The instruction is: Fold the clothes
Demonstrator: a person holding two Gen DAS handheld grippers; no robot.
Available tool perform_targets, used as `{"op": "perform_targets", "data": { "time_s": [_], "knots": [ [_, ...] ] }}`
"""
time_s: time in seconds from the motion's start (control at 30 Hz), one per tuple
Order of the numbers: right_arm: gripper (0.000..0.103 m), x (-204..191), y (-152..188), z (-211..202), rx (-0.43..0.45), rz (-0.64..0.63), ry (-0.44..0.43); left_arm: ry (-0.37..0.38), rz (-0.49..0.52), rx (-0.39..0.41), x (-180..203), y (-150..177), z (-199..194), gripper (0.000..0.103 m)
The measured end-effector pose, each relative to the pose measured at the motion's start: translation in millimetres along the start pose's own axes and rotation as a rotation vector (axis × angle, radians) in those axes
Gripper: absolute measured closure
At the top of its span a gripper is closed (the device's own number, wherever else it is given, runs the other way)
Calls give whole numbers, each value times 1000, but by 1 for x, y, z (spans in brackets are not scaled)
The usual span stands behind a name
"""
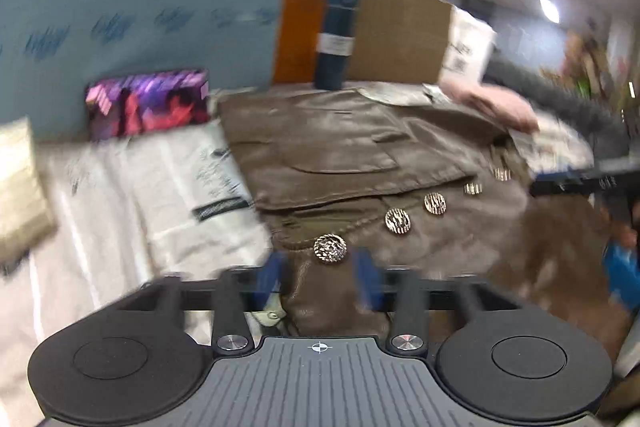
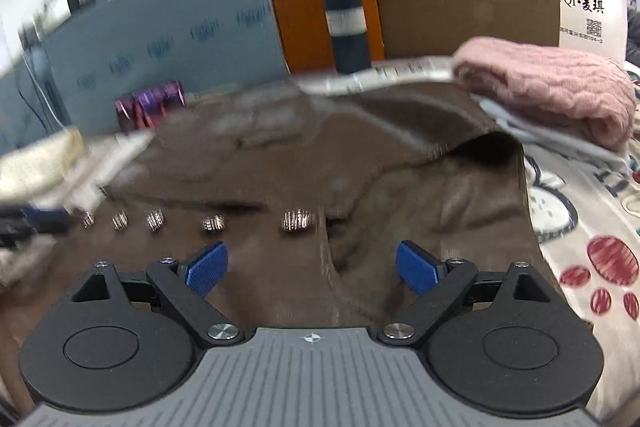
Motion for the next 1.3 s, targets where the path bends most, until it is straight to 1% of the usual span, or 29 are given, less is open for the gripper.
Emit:
{"op": "perform_targets", "data": {
  "time_s": [0.03, 0.1, 0.2, 0.27, 0.33, 0.37, 0.47, 0.5, 0.57, 0.6, 0.63, 0.67, 0.7, 0.8, 0.87, 0.93, 0.97, 1.0, 1.03, 1.07, 1.1, 1.13, 1.2, 1.23, 1.27, 1.3],
  "knots": [
    [12, -1, 4, 0, -4, -12, 13, -6, 26, 4, 4, 0, 0, 103],
    [12, 1, 11, -1, -5, -24, 33, -25, 77, 19, 11, -1, 2, 103],
    [12, 3, 16, -6, 5, -27, 54, -83, 160, 53, 19, -8, 11, 103],
    [12, 4, 16, -11, 20, -29, 59, -120, 203, 52, 18, -12, 20, 103],
    [12, 5, 16, -16, 33, -39, 69, -126, 181, 35, 11, -14, 26, 103],
    [12, 6, 18, -18, 36, -49, 74, -123, 154, 29, 7, -14, 27, 103],
    [10, 8, 24, -27, 58, -84, 78, -107, 19, 48, -8, -15, 14, 98],
    [10, 9, 26, -29, 66, -90, 80, -104, -12, 44, -12, -14, 9, 94],
    [9, 9, 27, -32, 80, -88, 67, -108, -37, 38, -17, -10, 6, 79],
    [9, 9, 26, -32, 87, -80, 55, -112, -38, 21, -18, -7, 7, 58],
    [8, 9, 26, -32, 93, -73, 45, -113, -31, 11, -17, -6, 8, 43],
    [8, 8, 25, -30, 96, -69, 40, -113, -20, 8, -16, -5, 10, 42],
    [8, 7, 25, -29, 97, -67, 35, -113, -10, 4, -14, -4, 11, 42],
    [8, 3, 27, -25, 87, -77, 26, -36, -5, 6, -8, -4, 13, 42],
    [8, 2, 29, -24, 87, -82, 28, -2, 1, 20, -4, -5, 11, 42],
    [7, 2, 30, -24, 88, -77, 26, 27, -24, 28, -5, -7, 9, 44],
    [7, 2, 30, -24, 89, -74, 25, 28, -46, 22, -8, -7, 10, 44],
    [7, 2, 30, -24, 89, -73, 25, 11, -54, 7, -11, -6, 12, 45],
    [6, 2, 30, -24, 89, -72, 25, -13, -55, -10, -14, -5, 16, 53],
    [6, 2, 30, -23, 90, -72, 25, -37, -56, -28, -17, -4, 19, 58],
    [6, 2, 30, -23, 90, -72, 26, -39, -66, -39, -19, -3, 22, 60],
    [6, 2, 31, -23, 90, -72, 26, -27, -73, -37, -19, -3, 23, 63],
    [6, 1, 31, -23, 91, -72, 28, -13, -49, -17, -14, -5, 19, 71],
    [6, 2, 32, -24, 92, -71, 28, 9, -33, -7, -11, -6, 16, 72],
    [5, 2, 32, -24, 93, -70, 27, 46, -27, -3, -6, -7, 14, 72],
    [5, 2, 32, -25, 93, -68, 27, 59, -18, -12, -4, -5, 14, 72]
  ]
}}
Point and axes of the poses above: each gripper's, at about its wrist camera, not at the fingertips, and z roughly the way its jaws point, x to its right, y to its underside, the point moved 7 cm from there along z, roughly the way its jaws point, and after that the axes turned 3 degrees about x, right-handed, at the moved point
